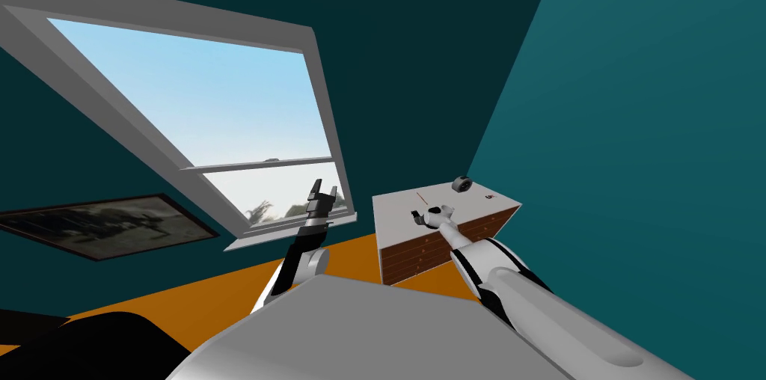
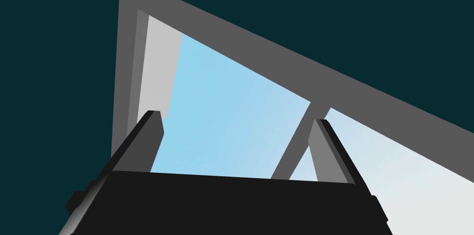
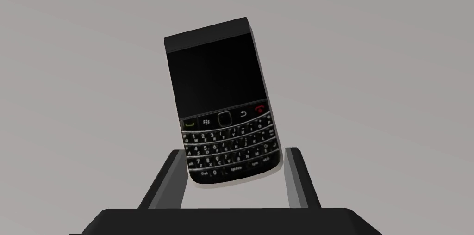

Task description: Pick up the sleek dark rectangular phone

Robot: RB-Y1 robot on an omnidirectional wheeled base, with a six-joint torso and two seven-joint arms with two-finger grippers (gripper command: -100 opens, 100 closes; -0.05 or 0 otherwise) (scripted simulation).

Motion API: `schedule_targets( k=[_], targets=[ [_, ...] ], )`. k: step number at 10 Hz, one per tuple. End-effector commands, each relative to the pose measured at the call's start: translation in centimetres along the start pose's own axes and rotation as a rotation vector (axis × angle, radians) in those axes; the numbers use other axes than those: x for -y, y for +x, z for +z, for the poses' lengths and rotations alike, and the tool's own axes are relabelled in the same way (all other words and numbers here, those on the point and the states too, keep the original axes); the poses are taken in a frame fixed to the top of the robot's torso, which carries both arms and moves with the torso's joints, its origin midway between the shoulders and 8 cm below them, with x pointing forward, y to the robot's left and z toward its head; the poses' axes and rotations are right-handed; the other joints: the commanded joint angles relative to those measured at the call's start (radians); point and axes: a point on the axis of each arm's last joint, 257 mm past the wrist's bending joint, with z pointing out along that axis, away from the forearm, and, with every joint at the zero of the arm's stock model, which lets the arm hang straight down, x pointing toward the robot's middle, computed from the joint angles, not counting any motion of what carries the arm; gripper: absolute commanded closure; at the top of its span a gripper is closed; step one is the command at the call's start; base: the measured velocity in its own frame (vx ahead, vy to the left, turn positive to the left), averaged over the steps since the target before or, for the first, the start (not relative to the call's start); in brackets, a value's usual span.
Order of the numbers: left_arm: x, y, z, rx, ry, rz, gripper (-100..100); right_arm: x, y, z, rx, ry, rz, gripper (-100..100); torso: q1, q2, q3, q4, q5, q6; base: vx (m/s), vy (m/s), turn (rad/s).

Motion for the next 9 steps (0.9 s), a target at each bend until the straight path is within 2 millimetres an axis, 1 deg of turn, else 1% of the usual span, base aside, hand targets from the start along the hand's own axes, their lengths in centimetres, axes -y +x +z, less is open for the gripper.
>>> schedule_targets(
  k=[1,4,5,6,7,8,9],
  targets=[
    [0.0,0.0,0.0,0.000,0.000,0.000,0,0.0,0.0,0.0,0.000,0.000,0.000,100,0.000,0.000,0.000,0.000,0.000,0.000,0.000,0.000,0.000],
    [0.0,0.0,0.0,0.000,0.000,0.000,0,0.0,0.0,0.0,0.000,0.000,0.000,100,0.000,-0.001,-0.001,0.000,0.000,0.000,0.000,0.000,0.000],
    [0.0,0.0,0.0,0.000,0.000,0.000,0,0.0,0.0,0.0,0.000,0.000,0.000,0,0.000,-0.001,-0.001,0.000,0.000,0.000,0.000,0.000,0.000],
    [0.0,0.0,0.0,0.000,0.000,0.000,0,-0.1,1.3,-0.5,0.000,-0.001,0.000,100,0.000,-0.001,-0.001,0.000,0.000,0.000,0.000,0.000,0.000],
    [0.0,0.0,0.0,0.000,0.000,0.000,0,0.0,1.7,-0.5,-0.008,0.002,-0.002,100,0.000,-0.001,0.000,0.000,0.000,0.000,0.000,0.000,0.000],
    [0.0,0.0,0.0,0.000,0.000,0.000,0,0.0,1.3,-0.4,0.000,0.001,0.005,100,0.001,-0.001,-0.001,0.000,0.000,0.000,0.000,0.000,0.000],
    [0.0,0.0,0.0,0.000,0.000,0.000,0,0.0,1.5,-0.5,-0.004,0.001,0.002,0,0.000,-0.001,-0.001,0.000,0.000,0.000,0.000,0.000,0.000]
  ],
)
